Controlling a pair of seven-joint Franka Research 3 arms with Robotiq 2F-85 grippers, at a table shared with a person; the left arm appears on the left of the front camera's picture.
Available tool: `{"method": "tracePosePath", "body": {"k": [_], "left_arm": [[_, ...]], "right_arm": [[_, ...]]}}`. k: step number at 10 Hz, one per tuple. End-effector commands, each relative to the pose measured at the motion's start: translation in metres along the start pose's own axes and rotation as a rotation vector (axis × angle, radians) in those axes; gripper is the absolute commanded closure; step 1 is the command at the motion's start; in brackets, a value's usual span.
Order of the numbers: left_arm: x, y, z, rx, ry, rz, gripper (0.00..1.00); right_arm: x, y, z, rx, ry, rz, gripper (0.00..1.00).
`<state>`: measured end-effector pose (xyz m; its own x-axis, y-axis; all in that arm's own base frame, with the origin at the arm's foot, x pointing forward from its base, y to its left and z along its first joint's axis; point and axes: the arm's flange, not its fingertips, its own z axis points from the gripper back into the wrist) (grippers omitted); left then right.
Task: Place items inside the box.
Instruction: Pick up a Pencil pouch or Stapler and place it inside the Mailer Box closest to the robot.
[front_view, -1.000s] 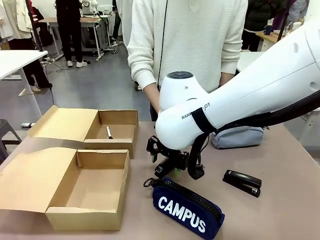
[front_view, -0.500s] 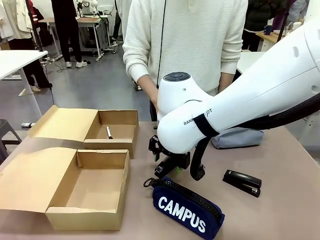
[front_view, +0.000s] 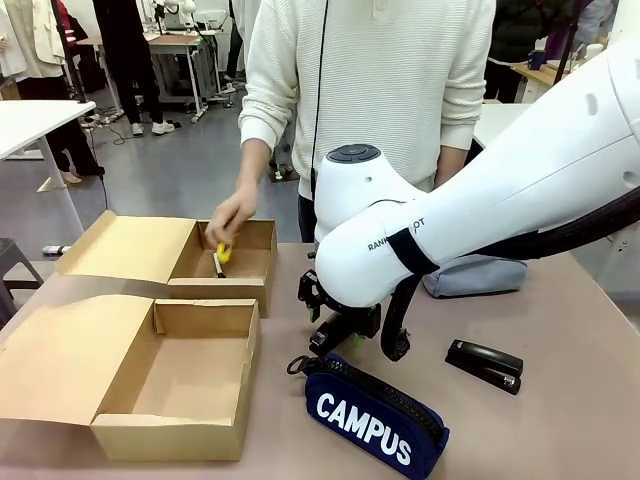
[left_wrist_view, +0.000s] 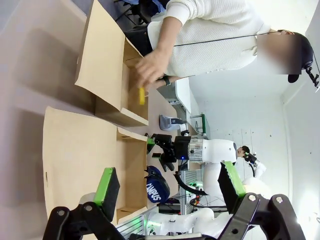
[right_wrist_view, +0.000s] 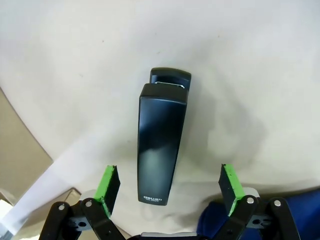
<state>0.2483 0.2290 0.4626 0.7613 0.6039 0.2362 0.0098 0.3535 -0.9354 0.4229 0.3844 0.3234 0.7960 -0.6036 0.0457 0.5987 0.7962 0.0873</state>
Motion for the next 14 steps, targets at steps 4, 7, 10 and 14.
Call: {"method": "tracePosePath", "body": {"k": [4, 7, 10, 14], "left_arm": [[0.0, 0.0, 0.0, -0.024, -0.01, -0.02, 0.0], [0.0, 0.0, 0.0, -0.024, -0.01, -0.02, 0.0], [0.0, 0.0, 0.0, -0.024, -0.01, -0.02, 0.0], [0.0, 0.0, 0.0, -0.024, -0.01, -0.02, 0.0]], "right_arm": [[0.007, 0.013, -0.014, 0.019, -0.132, -0.005, 0.57], [0.007, 0.013, -0.015, 0.01, -0.129, -0.01, 1.0], [0.008, 0.011, -0.015, -0.007, -0.117, -0.012, 1.0], [0.008, -0.002, 0.001, 0.026, -0.108, -0.017, 1.0]]}}
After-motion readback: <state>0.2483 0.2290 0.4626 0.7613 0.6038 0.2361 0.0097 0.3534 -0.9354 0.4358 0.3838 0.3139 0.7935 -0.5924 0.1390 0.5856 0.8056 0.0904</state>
